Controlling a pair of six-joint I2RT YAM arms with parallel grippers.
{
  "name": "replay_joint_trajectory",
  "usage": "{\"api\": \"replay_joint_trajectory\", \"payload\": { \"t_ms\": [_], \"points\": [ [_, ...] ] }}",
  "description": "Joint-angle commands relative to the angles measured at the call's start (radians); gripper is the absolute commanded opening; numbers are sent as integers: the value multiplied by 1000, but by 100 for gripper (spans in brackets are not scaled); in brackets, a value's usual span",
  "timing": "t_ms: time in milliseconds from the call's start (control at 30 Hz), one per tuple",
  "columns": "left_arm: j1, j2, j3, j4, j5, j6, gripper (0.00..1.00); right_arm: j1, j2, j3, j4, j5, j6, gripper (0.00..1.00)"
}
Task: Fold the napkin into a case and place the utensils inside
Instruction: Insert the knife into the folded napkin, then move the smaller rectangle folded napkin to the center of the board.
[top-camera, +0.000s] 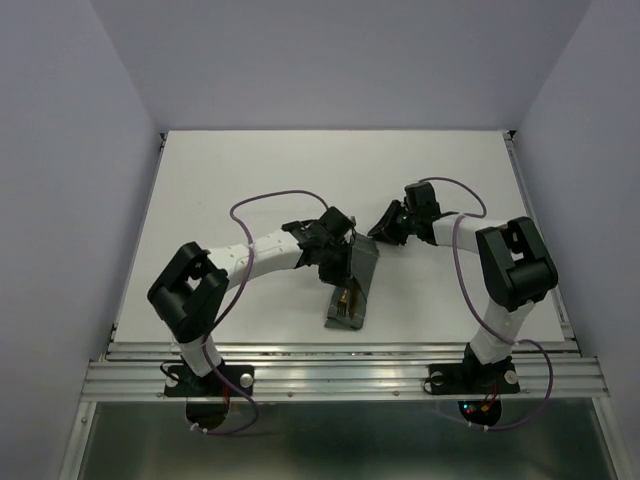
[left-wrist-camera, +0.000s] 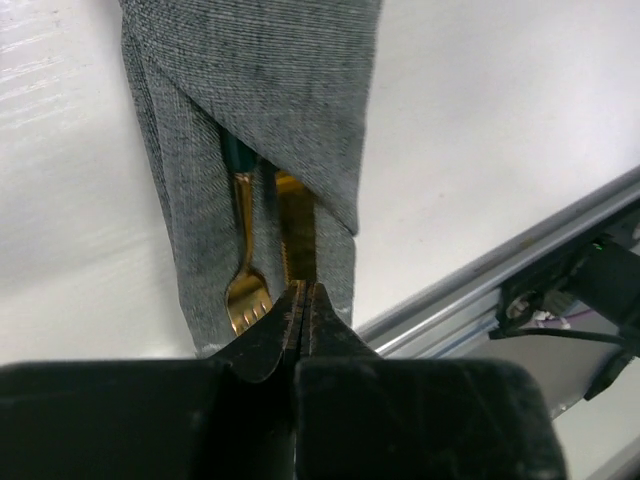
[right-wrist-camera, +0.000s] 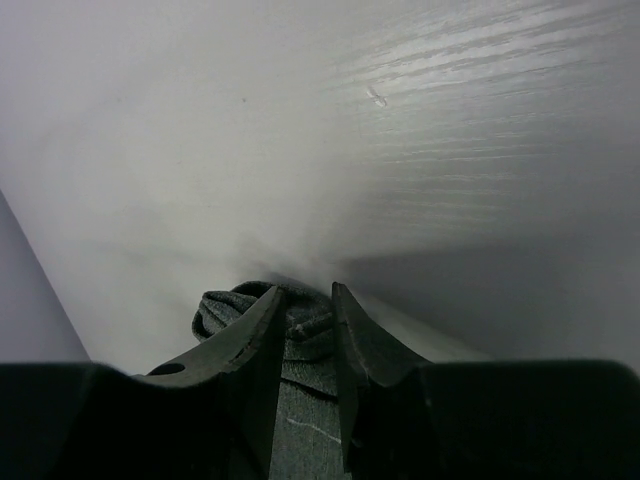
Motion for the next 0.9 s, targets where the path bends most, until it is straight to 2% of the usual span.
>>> {"api": "replay_joint_trajectory", "payload": {
  "t_ms": [0, 33, 200, 433, 700, 867],
  "points": [
    [-3, -126, -17, -37, -33, 9, 3, 8, -107, 42, -76, 118, -36, 31],
    [-3, -152, -34, -43, -36, 4, 0, 8, -120, 44, -97, 154, -41, 31],
    [-10, -230, -132, -23, -18, -19, 0, 8, -238, 9, -127, 243, -43, 32],
    [-64, -290, -285, 22, 19, -48, 0, 45, -373, -33, -231, 218, -130, 32],
    [-75, -229, -332, 86, 15, -57, 0, 169, -561, -185, -327, 281, -121, 32],
    [-72, -126, -289, 106, -4, -37, 0, 191, -649, -289, -329, 280, -55, 32]
  ]
}}
